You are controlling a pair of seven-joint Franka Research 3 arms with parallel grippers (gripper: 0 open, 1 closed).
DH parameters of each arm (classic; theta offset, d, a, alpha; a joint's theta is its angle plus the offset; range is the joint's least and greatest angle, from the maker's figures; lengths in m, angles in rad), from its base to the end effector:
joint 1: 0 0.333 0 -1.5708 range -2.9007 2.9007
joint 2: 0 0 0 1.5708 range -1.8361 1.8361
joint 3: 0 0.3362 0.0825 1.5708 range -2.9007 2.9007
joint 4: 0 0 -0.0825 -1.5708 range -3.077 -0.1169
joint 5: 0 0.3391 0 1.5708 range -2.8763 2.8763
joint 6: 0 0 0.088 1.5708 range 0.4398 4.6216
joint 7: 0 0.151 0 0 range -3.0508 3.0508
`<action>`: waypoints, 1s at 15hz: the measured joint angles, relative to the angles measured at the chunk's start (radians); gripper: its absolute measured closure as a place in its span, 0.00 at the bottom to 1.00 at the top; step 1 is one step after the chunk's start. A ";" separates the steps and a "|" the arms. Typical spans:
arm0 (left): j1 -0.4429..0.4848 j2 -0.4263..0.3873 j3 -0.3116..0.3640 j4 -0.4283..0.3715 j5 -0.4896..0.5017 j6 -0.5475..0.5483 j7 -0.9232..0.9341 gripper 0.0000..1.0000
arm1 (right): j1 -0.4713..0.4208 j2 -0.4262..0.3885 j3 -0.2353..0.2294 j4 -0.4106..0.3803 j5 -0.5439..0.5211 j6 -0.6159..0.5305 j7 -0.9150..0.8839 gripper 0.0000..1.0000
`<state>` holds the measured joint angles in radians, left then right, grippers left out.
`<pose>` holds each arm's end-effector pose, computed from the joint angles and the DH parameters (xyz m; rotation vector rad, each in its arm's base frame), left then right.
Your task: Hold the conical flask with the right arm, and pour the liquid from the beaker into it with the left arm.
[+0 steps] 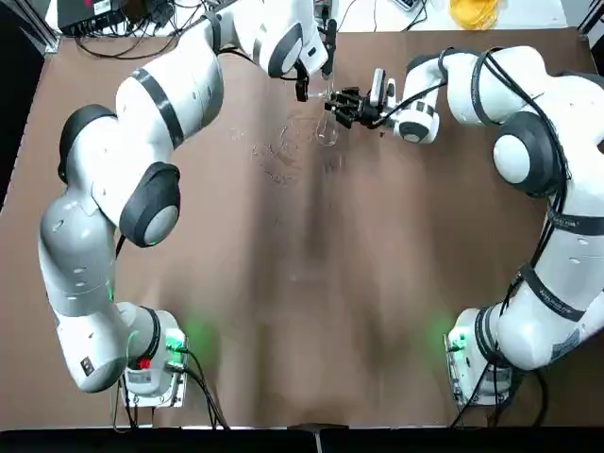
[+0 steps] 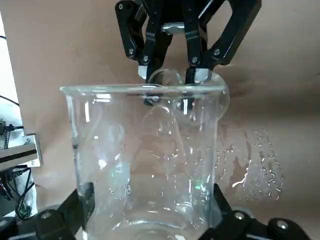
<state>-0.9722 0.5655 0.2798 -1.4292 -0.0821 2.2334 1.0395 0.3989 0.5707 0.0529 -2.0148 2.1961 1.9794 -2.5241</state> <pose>0.5197 -0.4885 0.3939 -1.9247 2.3065 -0.3688 0.5283 0.3468 0.2422 -1.5056 -0.9146 -1.2608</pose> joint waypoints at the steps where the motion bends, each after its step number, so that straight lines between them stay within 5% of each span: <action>1: -0.001 0.000 0.000 0.000 0.000 -0.002 0.000 0.02 | 0.001 0.000 0.000 0.000 0.000 0.000 0.000 0.61; 15: -0.024 0.000 0.026 0.000 0.024 -0.020 0.000 0.02 | 0.004 0.003 0.000 0.000 0.000 0.000 0.000 0.61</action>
<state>-0.9960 0.5656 0.3055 -1.4294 -0.0583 2.2131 1.0395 0.4024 0.5732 0.0529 -2.0150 2.1961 1.9796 -2.5241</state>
